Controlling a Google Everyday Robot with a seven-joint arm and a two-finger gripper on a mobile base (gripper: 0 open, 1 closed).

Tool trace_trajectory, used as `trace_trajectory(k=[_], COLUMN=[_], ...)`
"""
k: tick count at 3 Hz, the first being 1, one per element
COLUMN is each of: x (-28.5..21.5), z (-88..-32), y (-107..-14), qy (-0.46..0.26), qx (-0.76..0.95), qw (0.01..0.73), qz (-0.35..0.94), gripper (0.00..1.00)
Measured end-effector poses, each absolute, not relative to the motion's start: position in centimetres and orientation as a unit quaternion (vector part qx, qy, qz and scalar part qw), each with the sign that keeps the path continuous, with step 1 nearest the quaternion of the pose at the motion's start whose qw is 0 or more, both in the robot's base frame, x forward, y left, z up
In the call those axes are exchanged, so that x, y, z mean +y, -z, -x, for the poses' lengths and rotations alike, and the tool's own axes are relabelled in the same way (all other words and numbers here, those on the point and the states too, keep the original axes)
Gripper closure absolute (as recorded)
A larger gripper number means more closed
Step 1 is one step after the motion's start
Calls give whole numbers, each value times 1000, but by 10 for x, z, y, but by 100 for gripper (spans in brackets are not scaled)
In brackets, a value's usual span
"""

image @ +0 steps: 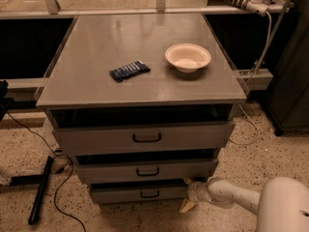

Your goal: Close top drawer

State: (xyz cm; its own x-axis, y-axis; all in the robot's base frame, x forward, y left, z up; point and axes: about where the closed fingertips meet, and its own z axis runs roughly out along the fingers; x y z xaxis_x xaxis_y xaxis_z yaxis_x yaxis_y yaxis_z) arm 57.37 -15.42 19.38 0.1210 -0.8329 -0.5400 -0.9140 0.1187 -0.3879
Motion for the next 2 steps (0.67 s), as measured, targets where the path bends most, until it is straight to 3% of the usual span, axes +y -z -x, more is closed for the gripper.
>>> trace_trajectory(k=[2], x=[-183], z=[-591], y=[-162], qy=[-49], qx=[683], qw=[351], qz=[638], gripper=[0])
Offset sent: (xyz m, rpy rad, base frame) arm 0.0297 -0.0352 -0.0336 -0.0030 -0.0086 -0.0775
